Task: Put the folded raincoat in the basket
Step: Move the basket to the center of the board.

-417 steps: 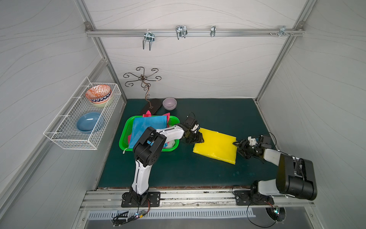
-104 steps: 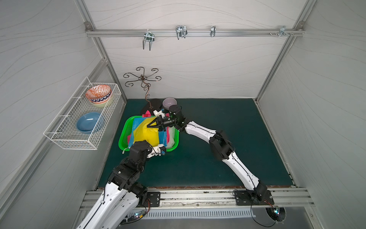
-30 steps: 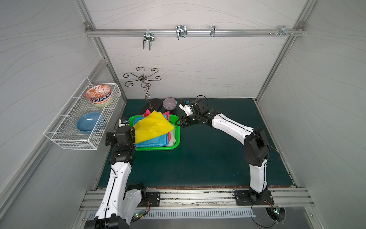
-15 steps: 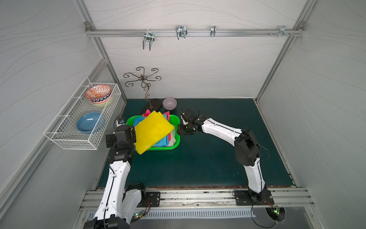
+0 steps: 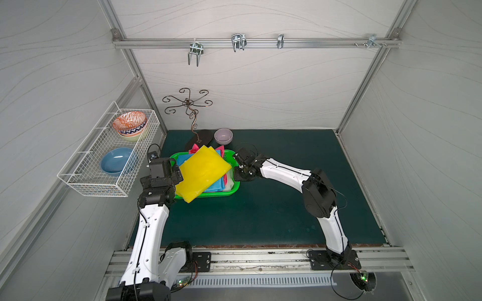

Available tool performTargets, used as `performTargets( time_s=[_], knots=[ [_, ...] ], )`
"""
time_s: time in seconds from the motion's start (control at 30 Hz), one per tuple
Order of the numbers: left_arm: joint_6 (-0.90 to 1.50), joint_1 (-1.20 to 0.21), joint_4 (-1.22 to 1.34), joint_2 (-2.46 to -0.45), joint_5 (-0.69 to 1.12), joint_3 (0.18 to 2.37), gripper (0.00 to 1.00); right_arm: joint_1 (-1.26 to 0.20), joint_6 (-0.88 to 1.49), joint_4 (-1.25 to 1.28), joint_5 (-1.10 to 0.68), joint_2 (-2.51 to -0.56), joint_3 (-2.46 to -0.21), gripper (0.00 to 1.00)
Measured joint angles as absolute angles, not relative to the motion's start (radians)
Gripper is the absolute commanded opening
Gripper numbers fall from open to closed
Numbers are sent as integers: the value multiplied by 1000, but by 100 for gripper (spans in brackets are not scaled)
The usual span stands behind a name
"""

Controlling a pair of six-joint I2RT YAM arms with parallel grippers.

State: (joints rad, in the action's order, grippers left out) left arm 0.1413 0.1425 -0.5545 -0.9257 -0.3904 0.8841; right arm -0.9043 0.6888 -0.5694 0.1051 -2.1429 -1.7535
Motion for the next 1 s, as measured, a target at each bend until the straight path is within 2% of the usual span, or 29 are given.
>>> performTargets(
  time_s=[0.2, 0.3, 0.47, 0.6, 0.67, 0.73, 0.87, 1.0],
  knots=[
    [152, 20, -580, -926, -385, 886, 100, -889, 725, -545, 227, -1982, -1493, 46],
    [188, -47, -619, -938, -392, 907, 100, -834, 735, -527, 234, -1845, -1299, 46],
    [290, -211, -697, -1003, -369, 986, 100, -685, 723, -548, 232, -1620, -1051, 50],
    [429, -271, -769, -1060, -263, 999, 95, -663, 708, -591, 225, -1469, -941, 58],
    [494, -300, -792, -1056, -207, 979, 92, -663, 700, -622, 221, -1409, -923, 60],
    [555, -340, -819, -1033, -153, 954, 83, -653, 680, -651, 217, -1351, -926, 62],
    [646, -366, -852, -953, -76, 898, 84, -645, 558, -698, 196, -1255, -993, 65],
    [678, -336, -919, -963, -91, 906, 91, -768, 374, -737, 189, -1261, -1159, 67]
  ],
)
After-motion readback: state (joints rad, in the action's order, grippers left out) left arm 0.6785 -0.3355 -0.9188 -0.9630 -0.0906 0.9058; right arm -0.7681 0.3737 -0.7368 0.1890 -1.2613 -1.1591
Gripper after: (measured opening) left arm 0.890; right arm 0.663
